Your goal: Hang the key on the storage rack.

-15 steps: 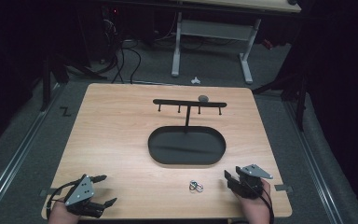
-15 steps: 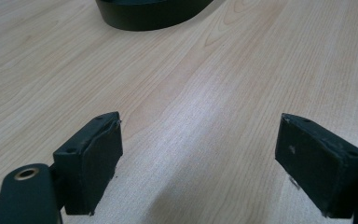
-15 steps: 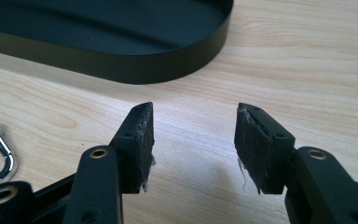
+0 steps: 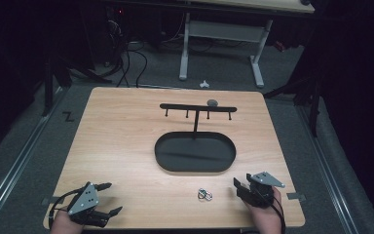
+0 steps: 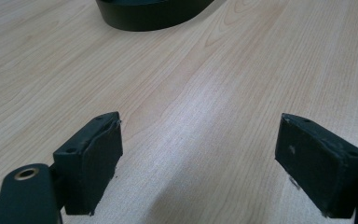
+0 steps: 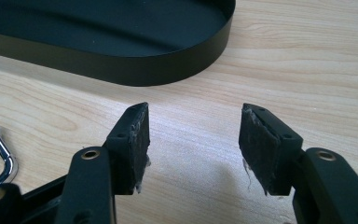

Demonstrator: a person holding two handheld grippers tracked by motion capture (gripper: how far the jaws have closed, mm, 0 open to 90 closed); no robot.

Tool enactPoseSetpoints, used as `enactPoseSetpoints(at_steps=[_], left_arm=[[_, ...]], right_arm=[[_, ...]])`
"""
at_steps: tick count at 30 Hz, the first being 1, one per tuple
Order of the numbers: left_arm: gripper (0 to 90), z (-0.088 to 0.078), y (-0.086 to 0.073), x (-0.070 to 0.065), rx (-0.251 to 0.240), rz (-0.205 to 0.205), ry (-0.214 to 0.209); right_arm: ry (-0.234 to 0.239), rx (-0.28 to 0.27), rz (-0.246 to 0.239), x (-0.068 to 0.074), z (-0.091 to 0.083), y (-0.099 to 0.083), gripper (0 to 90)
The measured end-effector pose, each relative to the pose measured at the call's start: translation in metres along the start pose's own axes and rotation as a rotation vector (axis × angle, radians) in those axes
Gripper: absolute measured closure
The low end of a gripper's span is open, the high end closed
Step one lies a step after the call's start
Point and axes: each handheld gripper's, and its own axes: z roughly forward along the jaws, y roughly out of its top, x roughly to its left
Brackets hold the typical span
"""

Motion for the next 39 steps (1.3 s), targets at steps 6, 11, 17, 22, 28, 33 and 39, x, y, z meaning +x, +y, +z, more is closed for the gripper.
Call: enactPoseSetpoints(at_steps=[6, 11, 17, 22, 28, 33, 39], left_arm=[[15.3, 0.000, 0.000, 0.000, 0.000, 0.000, -0.002], [15.3, 0.001, 0.001, 0.001, 0.000, 0.003, -0.002], [15.4, 0.002, 0.003, 0.002, -0.008, 0.003, 0.002], [15.4, 0.006, 0.005, 0.001, -0.005, 0.009, -0.006], [15.4, 0.007, 0.006, 0.002, -0.008, 0.009, -0.005], [15.3, 0.007, 0.006, 0.003, -0.014, 0.009, -0.003], [15.4, 0.006, 0.006, 0.003, -0.019, 0.011, -0.003]], right_arm=[[-0.026, -0.015, 0.003, -0.002, -0.002, 0.001, 42.7], [-0.027, -0.013, 0.000, -0.001, -0.002, 0.000, 42.7], [-0.023, -0.008, -0.002, 0.000, -0.005, 0.000, 42.7], [-0.008, 0.005, -0.011, 0.001, -0.008, 0.000, 42.4], [0.000, 0.009, -0.007, 0.005, -0.008, 0.001, 38.6], [-0.004, 0.045, -0.016, 0.009, -0.005, 0.005, 35.1], [0.000, 0.111, -0.028, 0.013, 0.002, 0.014, 33.2]])
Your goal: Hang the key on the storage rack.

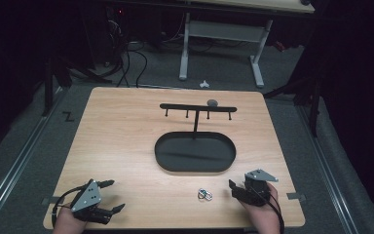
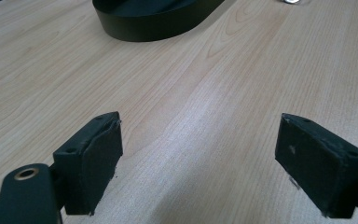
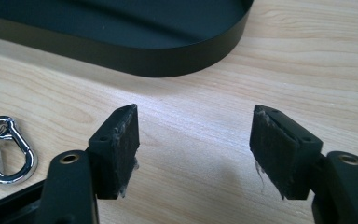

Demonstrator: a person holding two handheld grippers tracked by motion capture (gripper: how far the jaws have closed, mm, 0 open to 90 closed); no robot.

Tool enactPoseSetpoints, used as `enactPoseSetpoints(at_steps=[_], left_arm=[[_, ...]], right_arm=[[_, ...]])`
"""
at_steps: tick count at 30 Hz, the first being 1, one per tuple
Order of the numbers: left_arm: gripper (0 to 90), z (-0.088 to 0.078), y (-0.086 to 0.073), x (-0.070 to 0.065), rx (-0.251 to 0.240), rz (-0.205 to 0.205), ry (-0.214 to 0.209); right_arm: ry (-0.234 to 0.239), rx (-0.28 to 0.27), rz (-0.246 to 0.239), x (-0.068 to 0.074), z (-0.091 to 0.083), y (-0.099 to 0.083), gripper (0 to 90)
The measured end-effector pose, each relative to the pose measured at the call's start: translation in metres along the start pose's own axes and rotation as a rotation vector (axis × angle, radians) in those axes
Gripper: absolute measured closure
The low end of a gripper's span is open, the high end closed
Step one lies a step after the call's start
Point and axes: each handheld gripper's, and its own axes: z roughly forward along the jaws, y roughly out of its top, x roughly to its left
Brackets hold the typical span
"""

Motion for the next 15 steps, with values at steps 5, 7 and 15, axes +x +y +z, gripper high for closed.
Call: enactPoseSetpoints(at_steps=[5, 7, 15], left_arm=[[15.3, -0.001, 0.000, 0.000, -0.002, -0.002, 0.001], [15.4, -0.002, -0.001, 0.000, -0.002, -0.002, 0.002], [15.3, -0.001, 0.000, -0.001, 0.000, -0.002, -0.001]], right_arm=[[-0.002, 0.080, -0.034, 0.002, 0.005, 0.005, 30.1], [0.006, 0.104, -0.035, 0.000, 0.005, 0.007, 29.9], [0.029, 0.159, -0.054, -0.008, -0.003, 0.015, 29.4]])
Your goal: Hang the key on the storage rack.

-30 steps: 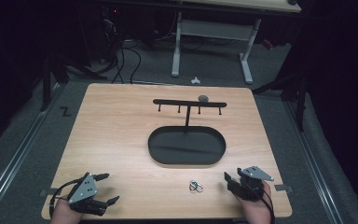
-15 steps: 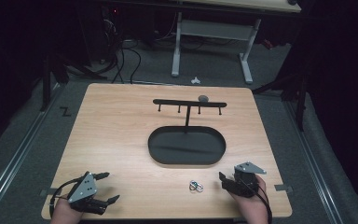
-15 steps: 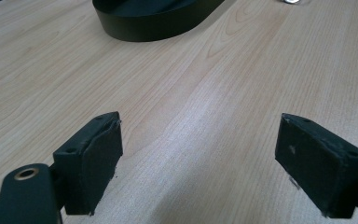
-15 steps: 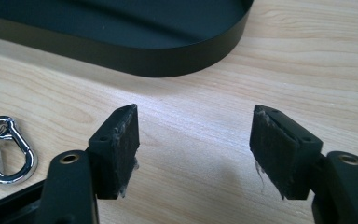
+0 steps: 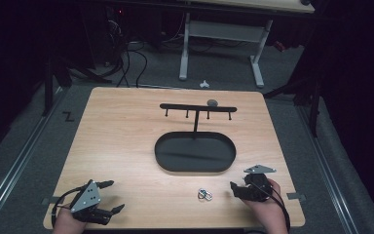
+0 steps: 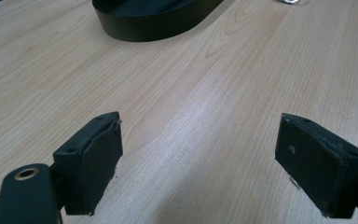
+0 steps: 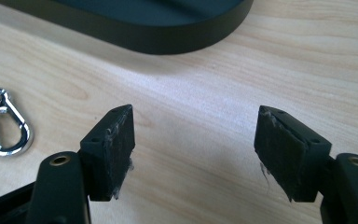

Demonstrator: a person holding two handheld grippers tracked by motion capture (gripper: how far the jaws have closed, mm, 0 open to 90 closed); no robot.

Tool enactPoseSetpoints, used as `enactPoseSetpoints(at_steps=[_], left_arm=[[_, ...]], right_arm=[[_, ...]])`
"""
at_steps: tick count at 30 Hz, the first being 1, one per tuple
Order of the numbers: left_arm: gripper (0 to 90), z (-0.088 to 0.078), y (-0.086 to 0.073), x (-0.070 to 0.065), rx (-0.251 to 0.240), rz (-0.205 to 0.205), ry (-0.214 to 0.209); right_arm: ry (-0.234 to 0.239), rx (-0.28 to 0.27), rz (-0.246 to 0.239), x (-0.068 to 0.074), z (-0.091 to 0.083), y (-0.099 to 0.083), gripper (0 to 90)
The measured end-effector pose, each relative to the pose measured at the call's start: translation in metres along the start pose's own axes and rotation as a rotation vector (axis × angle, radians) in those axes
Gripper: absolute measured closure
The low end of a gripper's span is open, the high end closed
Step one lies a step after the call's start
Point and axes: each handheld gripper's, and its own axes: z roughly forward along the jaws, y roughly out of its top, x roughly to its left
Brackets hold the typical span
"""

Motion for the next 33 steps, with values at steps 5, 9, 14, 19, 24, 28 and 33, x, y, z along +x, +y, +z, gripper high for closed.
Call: enactPoseSetpoints(at_steps=[5, 9, 14, 19, 24, 28, 33], left_arm=[[15.4, 0.000, 0.000, 0.001, 0.000, -0.002, 0.000], [15.4, 0.000, 0.000, 0.001, 0.001, -0.001, -0.001], [15.4, 0.001, 0.000, 0.001, 0.008, 0.002, -0.004], [15.4, 0.001, 0.000, 0.001, 0.008, 0.002, -0.004], [15.3, 0.001, 0.000, 0.001, 0.008, 0.001, -0.006], [15.4, 0.001, 0.000, 0.001, 0.008, 0.001, -0.007], [15.4, 0.001, 0.000, 0.001, 0.010, 0.001, -0.008]], right_arm=[[0.016, 0.032, 0.000, -0.004, -0.004, 0.002, 29.6], [0.018, 0.055, -0.005, -0.003, -0.004, 0.001, 29.6], [0.027, 0.090, -0.022, -0.001, -0.001, 0.002, 28.5], [0.024, 0.114, -0.045, 0.002, 0.001, 0.003, 28.4], [0.029, 0.155, -0.076, 0.007, 0.002, 0.005, 28.2], [0.039, 0.190, -0.087, 0.008, 0.003, 0.006, 28.3], [0.047, 0.237, -0.122, 0.011, 0.002, 0.009, 29.0]])
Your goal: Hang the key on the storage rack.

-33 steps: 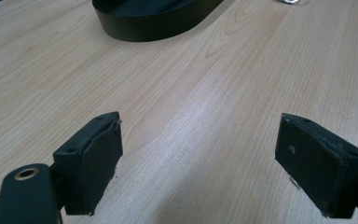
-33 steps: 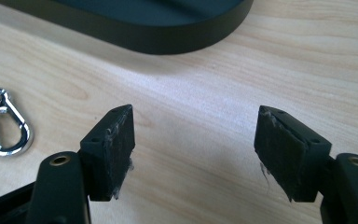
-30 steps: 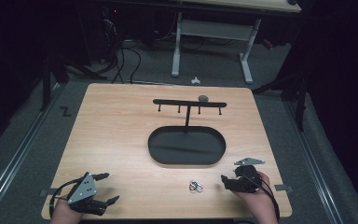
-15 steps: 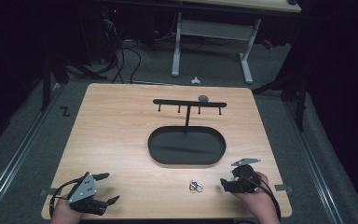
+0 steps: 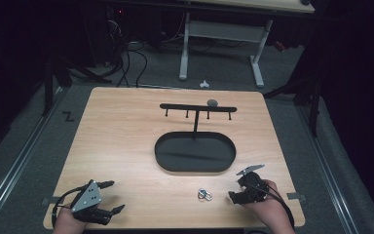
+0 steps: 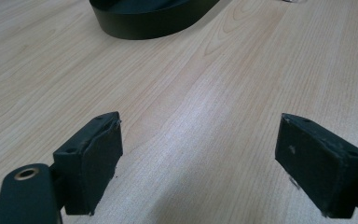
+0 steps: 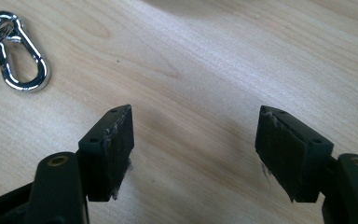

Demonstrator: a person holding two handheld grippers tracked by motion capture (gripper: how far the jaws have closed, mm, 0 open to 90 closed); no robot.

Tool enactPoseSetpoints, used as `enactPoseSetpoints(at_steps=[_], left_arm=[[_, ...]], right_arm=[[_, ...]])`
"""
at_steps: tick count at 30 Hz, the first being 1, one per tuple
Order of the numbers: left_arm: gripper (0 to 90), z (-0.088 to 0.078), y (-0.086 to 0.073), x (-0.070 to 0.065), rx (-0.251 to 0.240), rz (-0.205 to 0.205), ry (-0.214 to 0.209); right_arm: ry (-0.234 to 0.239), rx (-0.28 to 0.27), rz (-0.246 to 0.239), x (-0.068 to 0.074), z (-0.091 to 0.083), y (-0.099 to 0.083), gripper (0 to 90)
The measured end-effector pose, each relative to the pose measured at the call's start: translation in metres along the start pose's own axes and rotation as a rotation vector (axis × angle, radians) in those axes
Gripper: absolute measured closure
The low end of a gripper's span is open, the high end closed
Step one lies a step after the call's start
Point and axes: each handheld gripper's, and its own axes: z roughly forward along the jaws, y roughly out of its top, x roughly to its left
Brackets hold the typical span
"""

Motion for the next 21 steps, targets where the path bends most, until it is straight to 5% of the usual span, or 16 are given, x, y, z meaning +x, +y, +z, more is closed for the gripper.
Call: enactPoseSetpoints(at_steps=[21], left_arm=[[15.4, 0.000, 0.000, 0.000, 0.003, -0.001, -0.005]], right_arm=[[0.009, 0.161, -0.073, 0.010, -0.004, 0.009, 34.5]])
